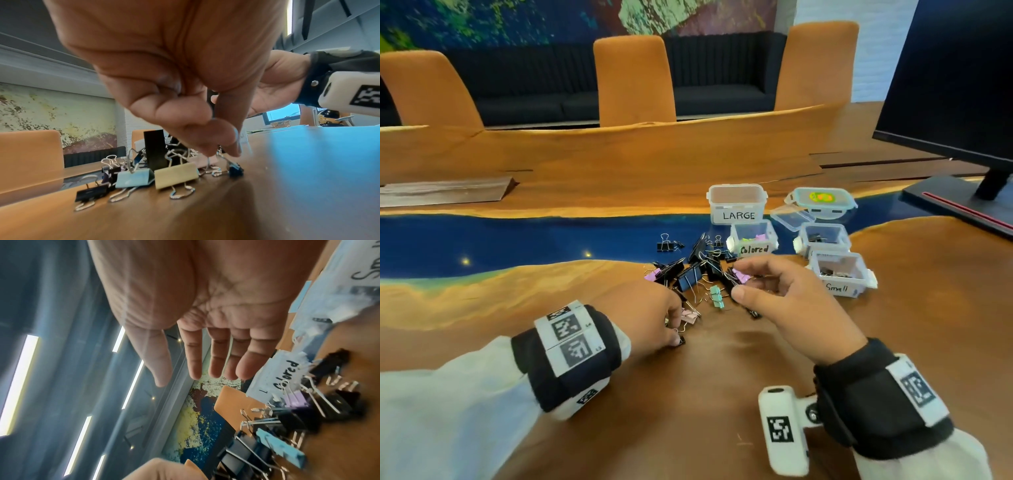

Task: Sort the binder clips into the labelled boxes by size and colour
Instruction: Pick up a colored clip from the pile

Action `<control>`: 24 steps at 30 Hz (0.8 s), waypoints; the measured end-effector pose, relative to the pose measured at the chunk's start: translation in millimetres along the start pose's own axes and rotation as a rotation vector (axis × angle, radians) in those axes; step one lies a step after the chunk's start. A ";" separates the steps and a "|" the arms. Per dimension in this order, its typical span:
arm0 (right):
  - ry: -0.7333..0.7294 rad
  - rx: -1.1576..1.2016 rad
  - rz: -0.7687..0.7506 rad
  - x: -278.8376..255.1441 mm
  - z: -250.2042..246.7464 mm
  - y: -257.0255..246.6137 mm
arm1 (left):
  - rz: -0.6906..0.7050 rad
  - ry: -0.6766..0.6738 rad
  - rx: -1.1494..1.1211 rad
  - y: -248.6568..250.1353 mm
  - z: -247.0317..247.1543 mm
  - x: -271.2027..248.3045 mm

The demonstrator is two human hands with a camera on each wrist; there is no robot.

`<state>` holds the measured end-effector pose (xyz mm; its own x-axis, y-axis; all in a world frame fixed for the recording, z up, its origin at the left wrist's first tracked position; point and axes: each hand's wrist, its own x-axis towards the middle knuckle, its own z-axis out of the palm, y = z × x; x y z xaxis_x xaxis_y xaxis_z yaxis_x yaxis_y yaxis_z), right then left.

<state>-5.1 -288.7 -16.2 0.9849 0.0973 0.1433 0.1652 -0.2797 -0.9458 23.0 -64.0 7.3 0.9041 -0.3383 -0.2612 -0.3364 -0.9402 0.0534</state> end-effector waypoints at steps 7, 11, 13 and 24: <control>-0.009 0.039 0.004 -8.3 9.9 5.5 | 0.037 -0.012 -0.071 3.2 1.2 -3.1; -0.090 0.045 -0.025 -11.3 13.9 2.6 | 0.136 0.027 -0.334 2.0 -13.3 -14.5; -0.189 0.075 -0.044 -13.5 18.5 -1.8 | 0.176 0.083 -0.569 1.9 -19.3 -19.4; -0.098 0.182 -0.070 -16.3 26.7 -2.0 | 0.112 0.179 -1.233 14.2 -3.1 -27.8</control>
<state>-22.9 -264.2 -24.4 0.9602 0.2049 0.1897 0.2121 -0.0932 -0.9728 -6.0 -68.1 18.2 0.9420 -0.3286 -0.0677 -0.0300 -0.2837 0.9585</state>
